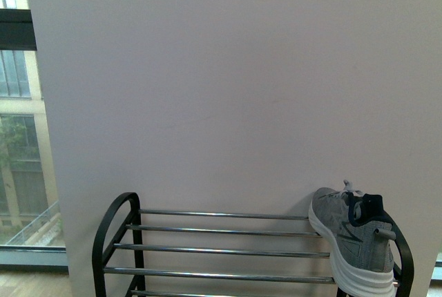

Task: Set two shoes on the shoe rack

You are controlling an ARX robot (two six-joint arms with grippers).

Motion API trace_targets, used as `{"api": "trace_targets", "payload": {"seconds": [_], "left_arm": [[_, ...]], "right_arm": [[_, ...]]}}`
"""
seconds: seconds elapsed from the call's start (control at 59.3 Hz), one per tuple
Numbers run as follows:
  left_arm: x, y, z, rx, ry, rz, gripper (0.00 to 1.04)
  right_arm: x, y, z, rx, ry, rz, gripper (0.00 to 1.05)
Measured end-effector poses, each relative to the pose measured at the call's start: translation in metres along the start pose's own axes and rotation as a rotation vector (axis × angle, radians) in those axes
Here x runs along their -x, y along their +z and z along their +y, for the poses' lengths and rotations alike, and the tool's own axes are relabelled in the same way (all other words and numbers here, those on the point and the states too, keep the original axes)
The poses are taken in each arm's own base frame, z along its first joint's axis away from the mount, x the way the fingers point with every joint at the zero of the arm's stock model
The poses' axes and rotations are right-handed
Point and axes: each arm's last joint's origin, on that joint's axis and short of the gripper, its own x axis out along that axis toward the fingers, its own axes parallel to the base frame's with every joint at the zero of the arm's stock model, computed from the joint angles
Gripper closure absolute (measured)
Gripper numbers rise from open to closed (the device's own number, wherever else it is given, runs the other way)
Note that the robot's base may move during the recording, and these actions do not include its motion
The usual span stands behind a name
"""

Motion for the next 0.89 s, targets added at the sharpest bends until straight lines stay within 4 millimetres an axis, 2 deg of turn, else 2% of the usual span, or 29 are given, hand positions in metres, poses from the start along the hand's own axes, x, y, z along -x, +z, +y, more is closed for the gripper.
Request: {"api": "trace_targets", "payload": {"seconds": [0.894], "left_arm": [[0.0000,0.0000,0.0000,0.000,0.000,0.000,1.03]], "right_arm": [[0.0000,0.0000,0.0000,0.000,0.000,0.000,0.09]]}}
